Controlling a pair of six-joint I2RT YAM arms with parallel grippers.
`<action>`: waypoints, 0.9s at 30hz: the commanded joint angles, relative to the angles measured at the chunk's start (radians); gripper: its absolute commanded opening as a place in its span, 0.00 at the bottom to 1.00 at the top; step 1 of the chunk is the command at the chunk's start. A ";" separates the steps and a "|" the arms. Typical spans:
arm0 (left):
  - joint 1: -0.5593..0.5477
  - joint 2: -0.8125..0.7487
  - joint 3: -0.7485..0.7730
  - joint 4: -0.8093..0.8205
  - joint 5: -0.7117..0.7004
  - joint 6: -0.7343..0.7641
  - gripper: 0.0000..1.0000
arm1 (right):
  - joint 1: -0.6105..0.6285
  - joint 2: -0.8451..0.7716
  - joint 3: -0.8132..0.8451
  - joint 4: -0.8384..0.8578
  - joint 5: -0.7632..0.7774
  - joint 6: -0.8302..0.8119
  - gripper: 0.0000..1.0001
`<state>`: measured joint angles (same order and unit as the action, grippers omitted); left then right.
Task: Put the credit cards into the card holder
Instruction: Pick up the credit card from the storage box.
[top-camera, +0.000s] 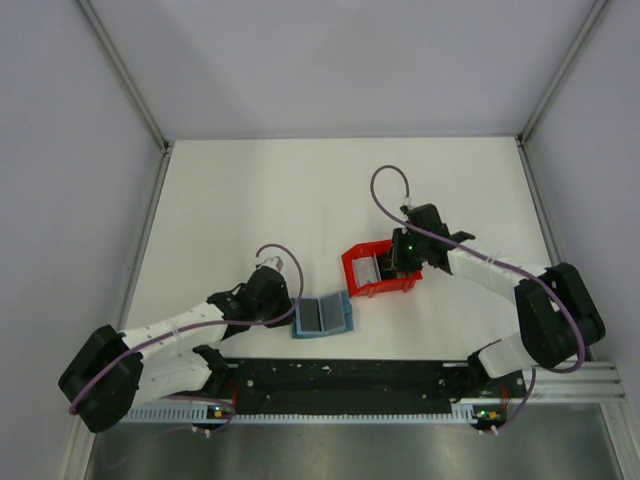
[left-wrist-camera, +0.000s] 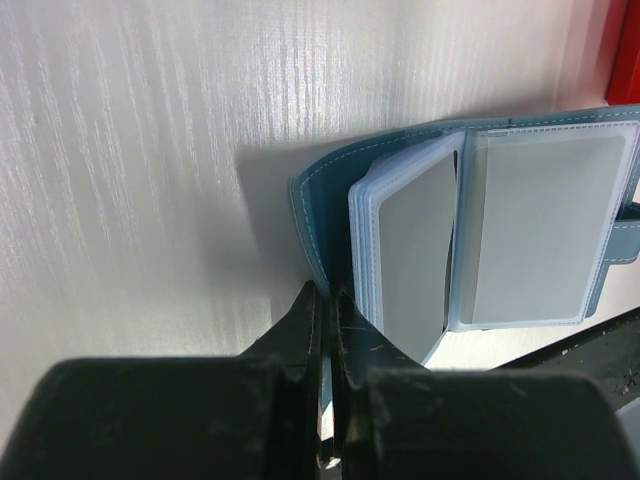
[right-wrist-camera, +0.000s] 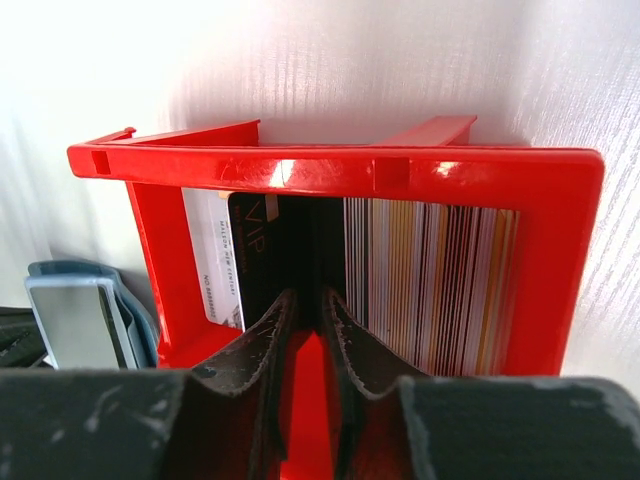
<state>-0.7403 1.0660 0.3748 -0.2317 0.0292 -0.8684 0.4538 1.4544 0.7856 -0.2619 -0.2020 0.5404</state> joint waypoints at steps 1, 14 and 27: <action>-0.002 0.020 -0.001 0.003 0.006 0.017 0.00 | -0.014 -0.014 0.040 0.003 0.013 -0.014 0.18; -0.002 0.022 0.004 0.000 0.011 0.014 0.00 | -0.012 -0.051 0.027 0.076 -0.062 0.053 0.33; -0.002 0.022 0.003 -0.001 0.011 0.016 0.00 | -0.012 0.043 0.029 0.139 -0.105 0.075 0.28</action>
<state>-0.7403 1.0718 0.3748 -0.2241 0.0364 -0.8688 0.4534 1.4849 0.7864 -0.1715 -0.2863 0.6067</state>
